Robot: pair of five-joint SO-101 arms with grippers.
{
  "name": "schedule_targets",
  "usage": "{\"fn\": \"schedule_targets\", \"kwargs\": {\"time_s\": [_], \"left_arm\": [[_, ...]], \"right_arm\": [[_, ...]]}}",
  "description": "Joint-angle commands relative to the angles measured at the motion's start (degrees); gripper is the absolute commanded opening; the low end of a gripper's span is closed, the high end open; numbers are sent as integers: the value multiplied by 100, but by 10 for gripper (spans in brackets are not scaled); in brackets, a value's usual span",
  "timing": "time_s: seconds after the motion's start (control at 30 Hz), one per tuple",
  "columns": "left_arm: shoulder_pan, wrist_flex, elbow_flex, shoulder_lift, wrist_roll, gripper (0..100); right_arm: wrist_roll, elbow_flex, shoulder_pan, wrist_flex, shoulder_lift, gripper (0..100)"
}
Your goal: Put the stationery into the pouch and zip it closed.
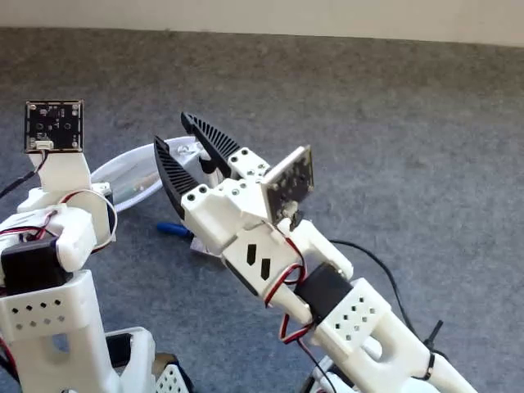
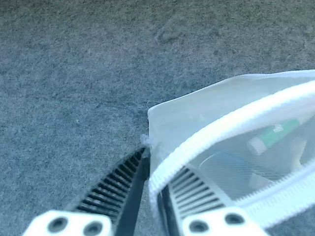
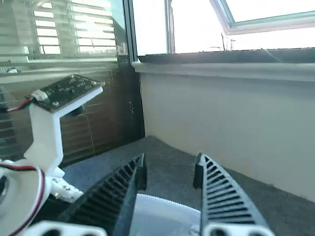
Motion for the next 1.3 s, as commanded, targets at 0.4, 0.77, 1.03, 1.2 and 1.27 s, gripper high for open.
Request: {"fn": "schedule_targets", "kwargs": {"time_s": [0.4, 0.77, 1.03, 1.2, 1.27], "left_arm": [[-822, -149, -347, -48, 9, 7], [-1596, -149, -462, -48, 273, 8], [-1912, -158, -462, -48, 290, 7], [-1938, -158, -426, -48, 290, 7], [-1938, -158, -418, -48, 290, 7]], "right_arm": [[35, -488, 251, 3160, -171, 152], [185, -207, 286, 3705, -119, 155], [554, 277, 259, 3670, -110, 155], [563, 444, 101, 3670, 92, 155], [563, 426, -31, 3670, 470, 155]]}}
